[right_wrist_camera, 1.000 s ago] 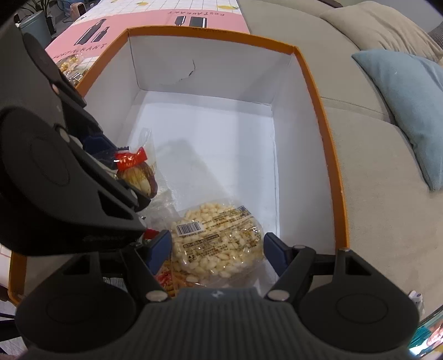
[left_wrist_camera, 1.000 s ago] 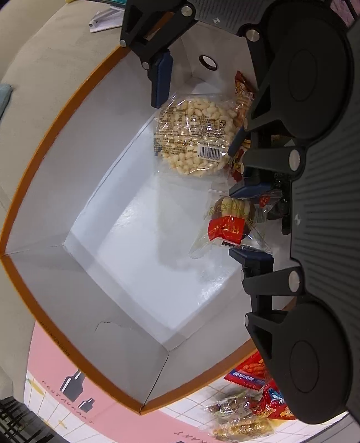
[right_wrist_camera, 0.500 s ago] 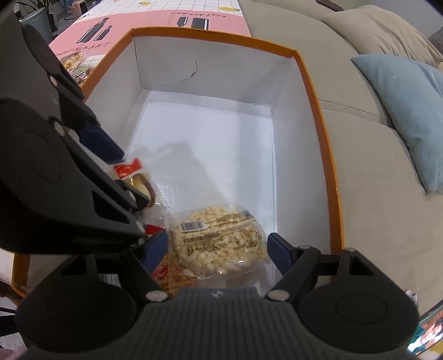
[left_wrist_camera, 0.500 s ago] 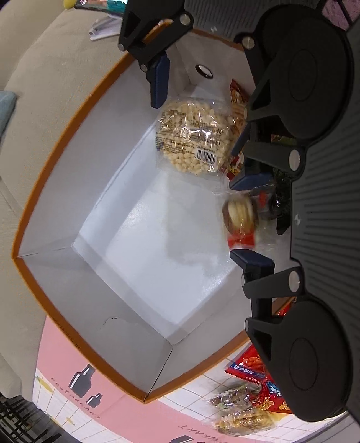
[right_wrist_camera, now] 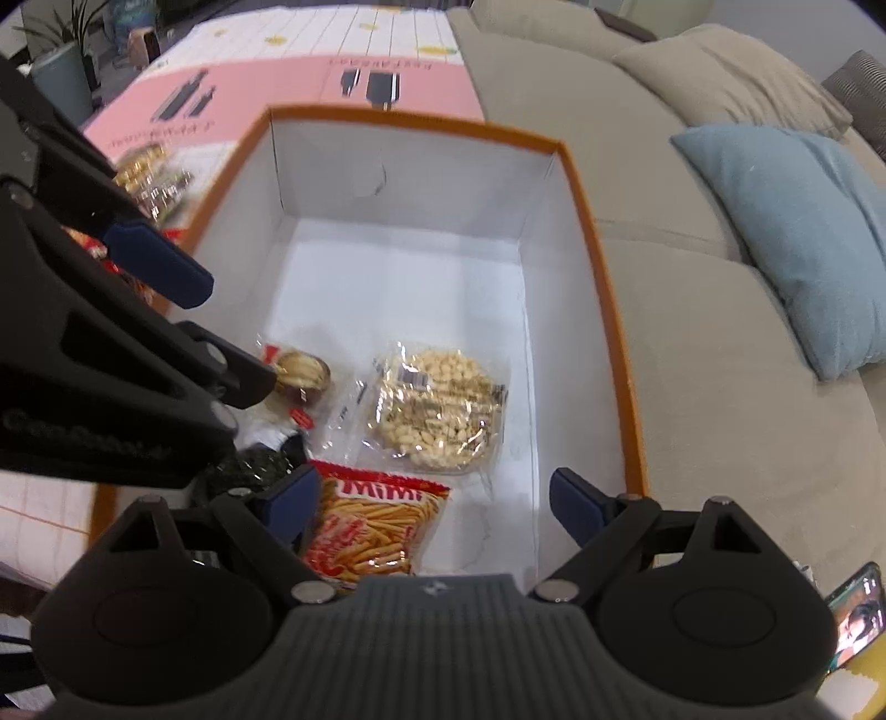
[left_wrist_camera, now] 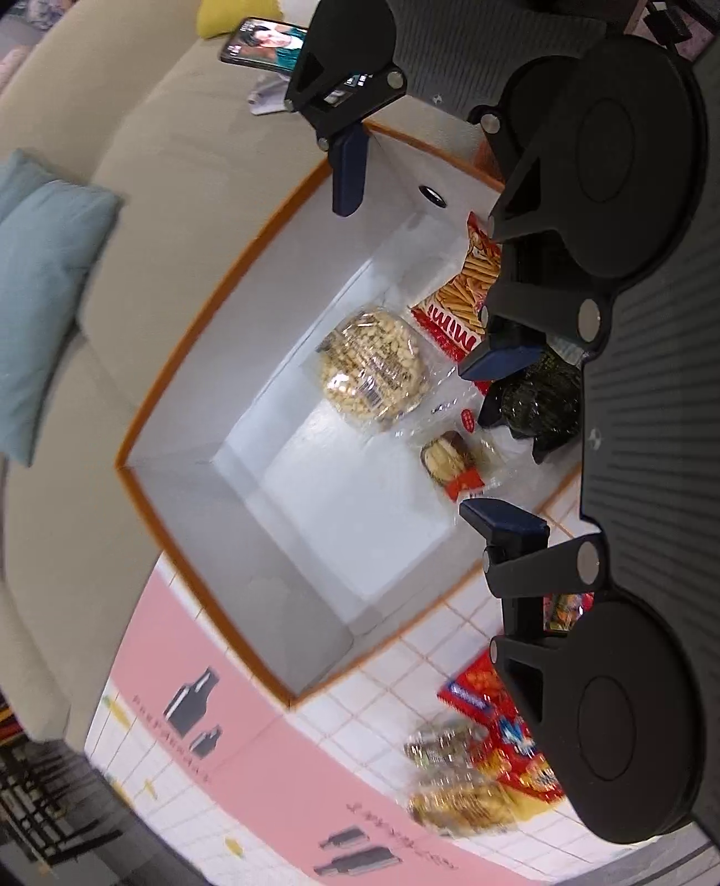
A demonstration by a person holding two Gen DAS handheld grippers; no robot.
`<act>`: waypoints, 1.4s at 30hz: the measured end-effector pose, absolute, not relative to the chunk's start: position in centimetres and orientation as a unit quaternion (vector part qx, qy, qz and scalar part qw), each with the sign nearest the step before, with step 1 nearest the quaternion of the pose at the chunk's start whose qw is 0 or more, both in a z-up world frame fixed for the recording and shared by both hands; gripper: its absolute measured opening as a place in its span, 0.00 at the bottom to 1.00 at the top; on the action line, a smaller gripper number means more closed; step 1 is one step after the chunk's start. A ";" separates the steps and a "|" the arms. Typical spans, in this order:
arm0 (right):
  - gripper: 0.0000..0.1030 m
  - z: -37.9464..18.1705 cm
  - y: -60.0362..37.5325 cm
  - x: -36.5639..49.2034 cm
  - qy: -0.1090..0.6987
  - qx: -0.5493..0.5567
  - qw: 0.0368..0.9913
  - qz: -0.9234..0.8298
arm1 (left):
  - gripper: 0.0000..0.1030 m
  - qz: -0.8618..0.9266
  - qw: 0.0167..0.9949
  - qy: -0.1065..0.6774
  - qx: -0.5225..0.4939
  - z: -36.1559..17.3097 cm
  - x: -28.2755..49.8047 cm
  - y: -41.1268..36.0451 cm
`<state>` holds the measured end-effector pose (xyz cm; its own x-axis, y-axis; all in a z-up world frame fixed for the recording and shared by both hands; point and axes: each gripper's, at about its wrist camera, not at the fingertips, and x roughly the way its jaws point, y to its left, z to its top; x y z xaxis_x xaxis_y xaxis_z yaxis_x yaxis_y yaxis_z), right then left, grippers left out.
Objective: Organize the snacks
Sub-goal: 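Open both tools to release the snacks and withdraw from the box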
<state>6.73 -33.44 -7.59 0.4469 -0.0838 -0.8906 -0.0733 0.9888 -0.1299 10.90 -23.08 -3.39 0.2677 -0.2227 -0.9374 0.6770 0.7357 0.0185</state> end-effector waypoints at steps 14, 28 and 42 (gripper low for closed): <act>0.85 -3.2 -26.8 2.4 0.410 -0.063 0.909 -0.045 | 0.56 -0.247 0.835 0.460 0.172 0.6 6.9 -14.8; 0.85 -2.8 -19.1 0.9 0.347 -0.077 0.935 -0.012 | 0.56 -0.171 0.868 0.455 0.097 -0.6 5.7 -4.2; 0.84 -5.9 -14.4 3.0 0.368 -0.051 0.928 0.039 | 0.56 -0.110 0.880 0.461 0.044 -4.0 6.8 2.5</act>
<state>3.05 -14.44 -5.93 0.7258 0.0346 -0.6870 -0.1093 0.9919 -0.0655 6.78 2.54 -4.02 0.5512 -0.1523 -0.8203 0.2331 0.9722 -0.0239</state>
